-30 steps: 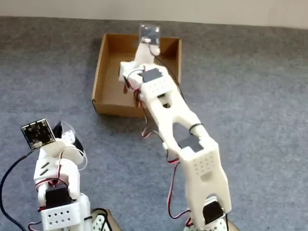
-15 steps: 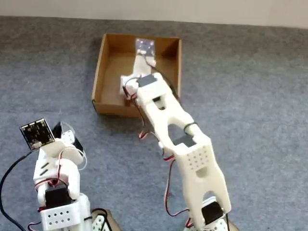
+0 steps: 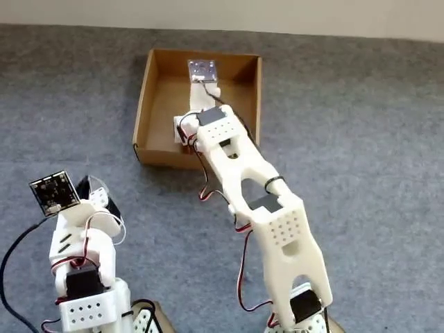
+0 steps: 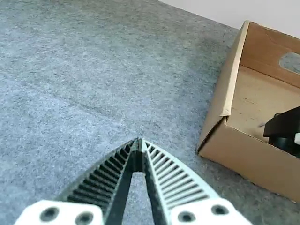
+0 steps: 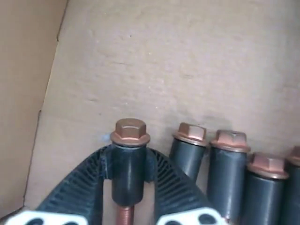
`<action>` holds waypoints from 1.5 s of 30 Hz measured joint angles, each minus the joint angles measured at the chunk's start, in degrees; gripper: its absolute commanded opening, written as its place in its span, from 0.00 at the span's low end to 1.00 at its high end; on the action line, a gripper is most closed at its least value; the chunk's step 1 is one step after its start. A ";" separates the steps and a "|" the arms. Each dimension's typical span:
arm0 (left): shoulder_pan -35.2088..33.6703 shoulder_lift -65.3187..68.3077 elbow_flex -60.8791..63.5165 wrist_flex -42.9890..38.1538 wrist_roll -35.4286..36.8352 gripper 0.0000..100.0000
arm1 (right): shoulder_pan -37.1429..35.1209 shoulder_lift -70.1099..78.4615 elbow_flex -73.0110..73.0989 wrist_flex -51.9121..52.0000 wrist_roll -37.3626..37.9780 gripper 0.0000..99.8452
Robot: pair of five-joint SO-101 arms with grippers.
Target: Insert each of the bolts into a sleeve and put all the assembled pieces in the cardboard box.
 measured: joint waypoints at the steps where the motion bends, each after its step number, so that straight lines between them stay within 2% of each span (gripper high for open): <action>1: 0.00 0.00 0.00 0.00 0.00 0.01 | 0.00 0.00 0.00 0.00 0.09 0.01; 9: 0.00 0.00 0.00 0.00 0.00 0.01 | 0.35 0.00 0.00 2.02 -5.19 0.01; 29: 0.00 0.00 0.00 0.00 0.00 0.01 | 0.35 0.00 0.00 4.13 -6.07 0.01; 34: 0.00 0.00 0.00 0.00 0.00 0.01 | 0.35 0.00 0.00 4.13 -6.07 0.12; 39: 0.00 0.00 0.00 0.00 0.00 0.01 | 0.35 0.00 -0.44 4.13 -6.07 0.08; 45: 0.00 0.00 0.00 0.00 0.00 0.01 | 0.35 0.00 -0.44 4.13 -6.07 0.08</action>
